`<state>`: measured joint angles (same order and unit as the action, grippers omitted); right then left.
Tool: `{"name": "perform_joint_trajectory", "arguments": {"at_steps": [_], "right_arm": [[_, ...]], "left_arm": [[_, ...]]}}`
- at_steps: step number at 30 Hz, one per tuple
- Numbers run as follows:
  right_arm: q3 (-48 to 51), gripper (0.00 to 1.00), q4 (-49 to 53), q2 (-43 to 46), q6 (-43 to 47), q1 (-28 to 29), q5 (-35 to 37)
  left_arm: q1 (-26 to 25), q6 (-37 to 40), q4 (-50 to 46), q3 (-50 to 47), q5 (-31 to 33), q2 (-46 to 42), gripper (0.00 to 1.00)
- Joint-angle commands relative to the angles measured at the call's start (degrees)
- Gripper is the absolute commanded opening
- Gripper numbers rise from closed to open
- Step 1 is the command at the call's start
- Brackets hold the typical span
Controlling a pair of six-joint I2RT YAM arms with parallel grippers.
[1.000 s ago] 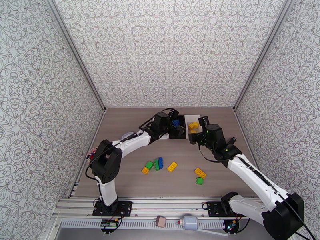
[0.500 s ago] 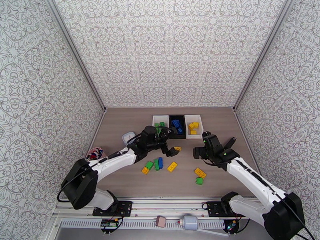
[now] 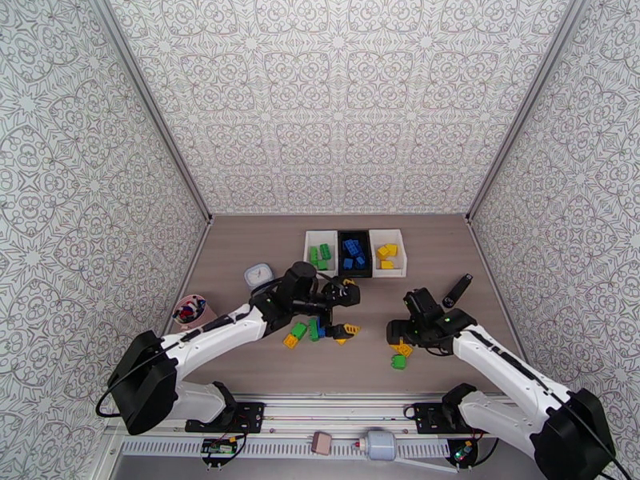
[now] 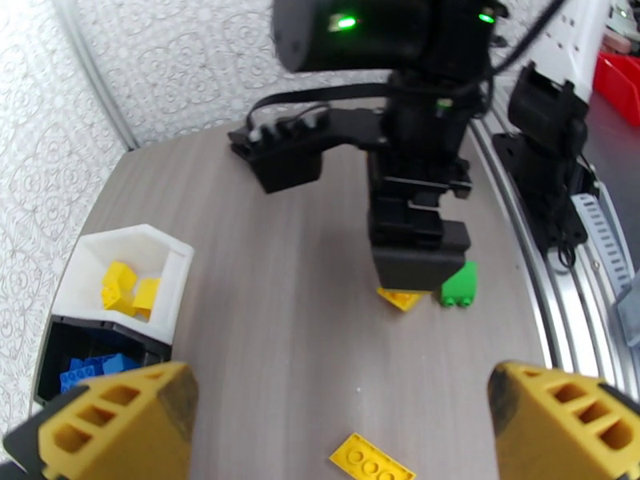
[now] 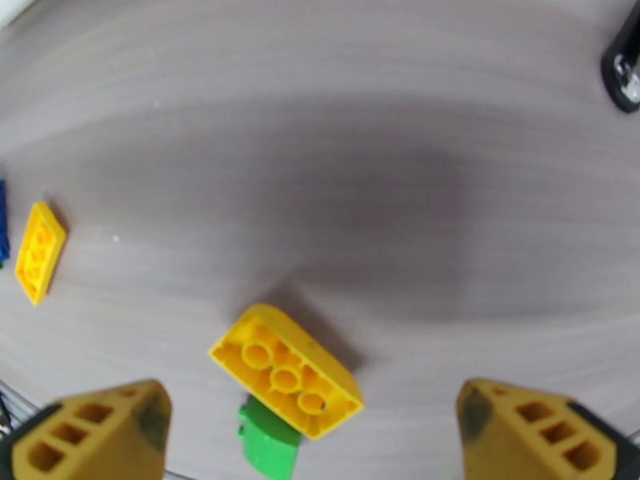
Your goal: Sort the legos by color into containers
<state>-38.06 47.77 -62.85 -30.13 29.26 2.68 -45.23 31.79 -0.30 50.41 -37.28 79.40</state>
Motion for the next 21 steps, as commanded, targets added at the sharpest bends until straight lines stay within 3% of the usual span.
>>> {"name": "perform_joint_trajectory", "arguments": {"at_steps": [1,9,21], "right_arm": [[-0.51,0.99,1.87,-2.87,-0.41,1.55,-0.3],[-1.66,0.96,-0.07,-10.54,4.13,2.21,-2.26],[-3.09,0.7,-2.28,-14.77,2.88,1.55,2.15]], "left_arm": [[-0.91,6.31,-3.27,-0.49,-1.47,-1.01,1.0],[-1.52,9.86,-4.01,-0.21,-2.03,-0.38,1.0],[-1.36,8.99,-2.96,-1.04,-1.88,-0.38,1.0]]}}
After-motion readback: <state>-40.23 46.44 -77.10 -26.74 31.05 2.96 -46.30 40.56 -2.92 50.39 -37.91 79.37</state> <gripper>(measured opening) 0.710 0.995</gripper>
